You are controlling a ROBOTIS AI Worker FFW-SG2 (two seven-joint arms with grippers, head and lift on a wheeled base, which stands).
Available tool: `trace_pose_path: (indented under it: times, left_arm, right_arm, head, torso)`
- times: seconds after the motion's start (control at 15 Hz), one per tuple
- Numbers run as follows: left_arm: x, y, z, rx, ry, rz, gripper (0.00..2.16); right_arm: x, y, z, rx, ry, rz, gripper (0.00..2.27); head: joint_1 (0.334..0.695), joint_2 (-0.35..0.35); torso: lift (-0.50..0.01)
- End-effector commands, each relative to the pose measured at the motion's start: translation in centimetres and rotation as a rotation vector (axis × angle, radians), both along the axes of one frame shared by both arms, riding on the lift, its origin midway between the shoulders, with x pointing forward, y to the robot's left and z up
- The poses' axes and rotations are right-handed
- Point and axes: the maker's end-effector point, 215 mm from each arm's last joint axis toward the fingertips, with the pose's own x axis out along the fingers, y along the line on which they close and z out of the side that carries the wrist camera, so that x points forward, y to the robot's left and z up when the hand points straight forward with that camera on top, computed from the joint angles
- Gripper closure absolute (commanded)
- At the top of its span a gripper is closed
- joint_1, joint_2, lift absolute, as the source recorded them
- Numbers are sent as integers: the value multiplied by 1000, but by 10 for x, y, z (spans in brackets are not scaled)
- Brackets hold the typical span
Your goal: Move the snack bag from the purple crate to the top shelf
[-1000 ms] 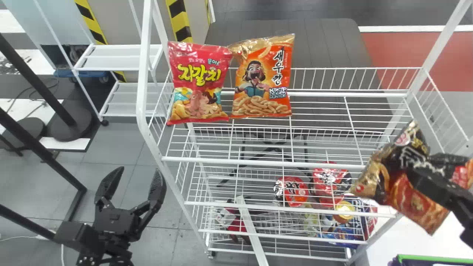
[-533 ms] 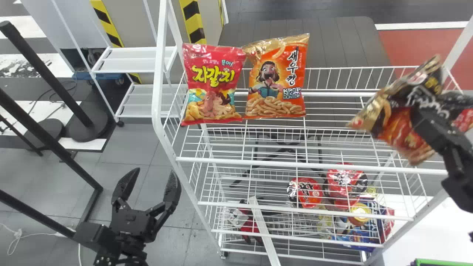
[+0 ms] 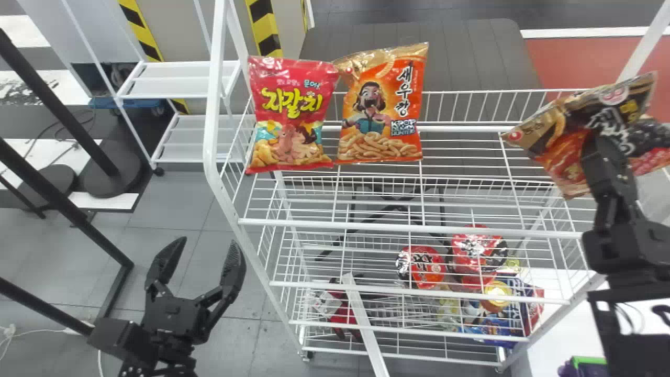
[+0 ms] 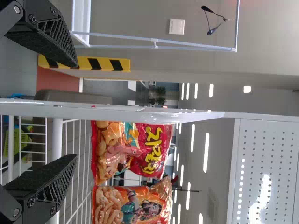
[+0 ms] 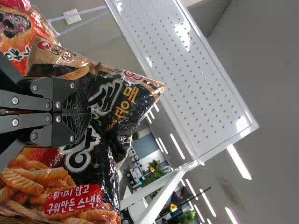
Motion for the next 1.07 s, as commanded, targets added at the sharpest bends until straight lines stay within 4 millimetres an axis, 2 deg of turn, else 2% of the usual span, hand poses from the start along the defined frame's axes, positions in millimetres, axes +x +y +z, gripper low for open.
trace_pose_path:
  times: [0.0,0.27,0.4,0.53,0.73,0.87,1.0]
  left_arm:
    - [0,1,4,6,-9,-5,134]
    - [0,4,7,13,-13,-7,134]
    - [0,6,9,17,-18,-10,134]
    - [0,8,12,25,-22,-14,134]
    - [0,7,13,29,-24,-22,134]
    - [0,8,12,30,-21,-21,134]
    - [1,8,12,32,-21,-21,134]
  right_arm:
    - [17,3,-13,93,9,21,2148]
    - [34,63,-4,247,5,235,2148]
    - [44,77,-3,288,-1,309,2148]
    - [62,74,-18,361,18,396,2148]
    - [85,50,-45,480,14,461,2148]
    - [92,37,-49,499,-18,464,2145]
    - [94,38,-44,524,-34,496,2148]
  head:
    - [695,89]
    - [695,121]
    - [695,150]
    - [695,182]
    - [695,183]
    - [695,156]
    - [695,137]
  torso:
    - [0]
    - [0]
    - [0]
    - [0]
    - [0]
    - [0]
    - [0]
